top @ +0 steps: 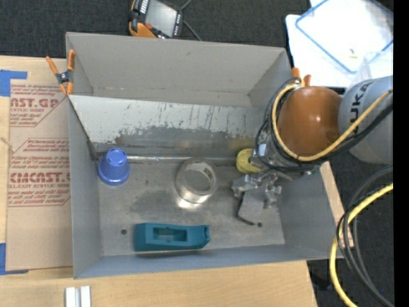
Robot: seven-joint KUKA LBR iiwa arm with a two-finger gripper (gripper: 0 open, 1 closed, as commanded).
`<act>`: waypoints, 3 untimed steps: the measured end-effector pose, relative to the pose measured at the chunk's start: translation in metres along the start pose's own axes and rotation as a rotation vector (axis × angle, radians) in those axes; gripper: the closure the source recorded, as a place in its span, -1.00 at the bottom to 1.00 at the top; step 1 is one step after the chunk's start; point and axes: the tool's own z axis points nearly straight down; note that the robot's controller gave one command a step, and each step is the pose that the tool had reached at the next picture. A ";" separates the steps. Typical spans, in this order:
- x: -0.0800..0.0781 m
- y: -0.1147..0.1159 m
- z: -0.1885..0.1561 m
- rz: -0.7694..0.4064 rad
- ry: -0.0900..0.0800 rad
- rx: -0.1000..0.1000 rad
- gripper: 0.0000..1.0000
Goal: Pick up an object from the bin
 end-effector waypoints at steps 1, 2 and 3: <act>0.000 0.000 0.000 0.000 0.000 0.000 1.00; 0.000 0.004 -0.017 0.000 0.002 -0.012 1.00; -0.001 0.002 -0.056 -0.001 -0.001 -0.004 1.00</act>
Offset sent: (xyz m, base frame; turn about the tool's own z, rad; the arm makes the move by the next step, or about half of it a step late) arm -0.0001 0.0001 0.0743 -0.0001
